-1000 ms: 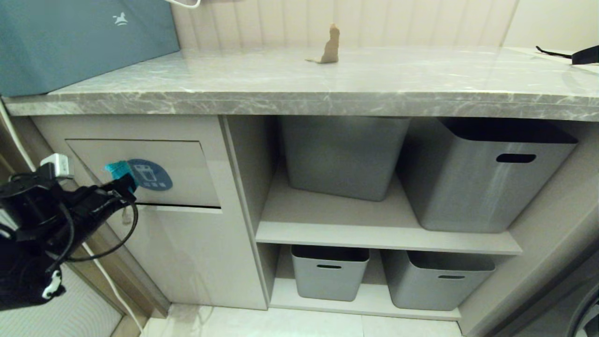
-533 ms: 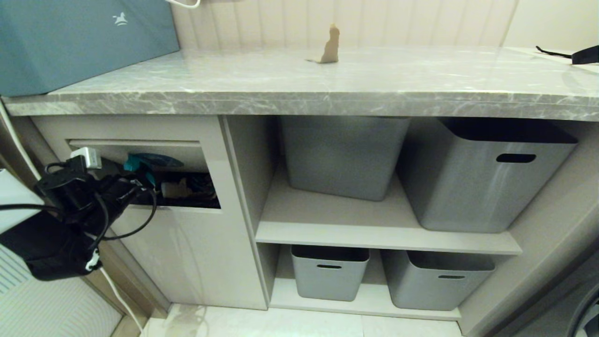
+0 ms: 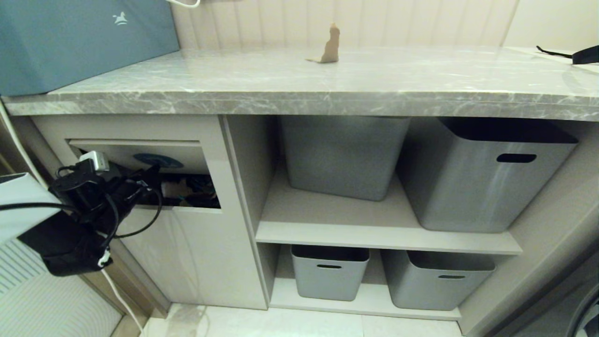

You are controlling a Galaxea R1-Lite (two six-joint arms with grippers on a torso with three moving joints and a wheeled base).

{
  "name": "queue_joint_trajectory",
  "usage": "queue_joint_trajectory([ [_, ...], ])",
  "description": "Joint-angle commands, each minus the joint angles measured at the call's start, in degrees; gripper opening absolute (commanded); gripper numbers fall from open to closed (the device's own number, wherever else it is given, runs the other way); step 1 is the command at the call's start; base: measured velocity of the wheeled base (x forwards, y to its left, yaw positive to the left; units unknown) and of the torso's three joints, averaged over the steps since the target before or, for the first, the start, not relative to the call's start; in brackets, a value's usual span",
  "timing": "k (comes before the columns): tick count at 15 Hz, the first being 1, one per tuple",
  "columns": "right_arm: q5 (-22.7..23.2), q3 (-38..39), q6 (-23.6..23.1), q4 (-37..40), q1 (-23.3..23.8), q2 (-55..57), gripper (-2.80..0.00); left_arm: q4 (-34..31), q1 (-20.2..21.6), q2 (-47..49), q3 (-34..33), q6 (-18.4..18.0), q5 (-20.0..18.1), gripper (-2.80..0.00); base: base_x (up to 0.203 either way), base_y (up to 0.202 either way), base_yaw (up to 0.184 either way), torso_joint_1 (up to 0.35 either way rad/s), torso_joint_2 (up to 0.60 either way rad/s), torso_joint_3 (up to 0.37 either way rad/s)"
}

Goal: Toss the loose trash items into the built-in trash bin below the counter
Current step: Put the garbage in the trash can

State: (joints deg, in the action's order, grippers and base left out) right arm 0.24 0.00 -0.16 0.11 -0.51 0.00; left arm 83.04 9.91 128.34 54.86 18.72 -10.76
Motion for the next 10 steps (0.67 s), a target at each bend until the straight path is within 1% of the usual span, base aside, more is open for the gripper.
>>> queue_joint_trajectory([
  [1,0.0,0.0,0.0,0.0,0.0,-0.1,-2.80,0.5,-0.2,0.9,1.5,0.8,0.0,0.00,0.000,0.000,0.000,0.000,0.00,0.000],
  [6,0.0,0.0,0.0,0.0,0.0,-0.1,-2.80,0.5,-1.7,2.9,5.1,0.9,0.0,0.00,0.000,0.000,0.000,0.000,0.00,0.000],
  [8,0.0,0.0,0.0,0.0,0.0,-0.1,-2.80,0.5,-2.0,2.3,5.2,0.9,0.0,0.00,0.000,0.000,0.000,0.000,0.00,0.000],
  [10,0.0,0.0,0.0,0.0,0.0,-0.1,-2.80,0.5,-2.2,0.2,2.7,1.2,1.6,0.00,0.000,0.000,0.000,0.000,0.00,0.000],
])
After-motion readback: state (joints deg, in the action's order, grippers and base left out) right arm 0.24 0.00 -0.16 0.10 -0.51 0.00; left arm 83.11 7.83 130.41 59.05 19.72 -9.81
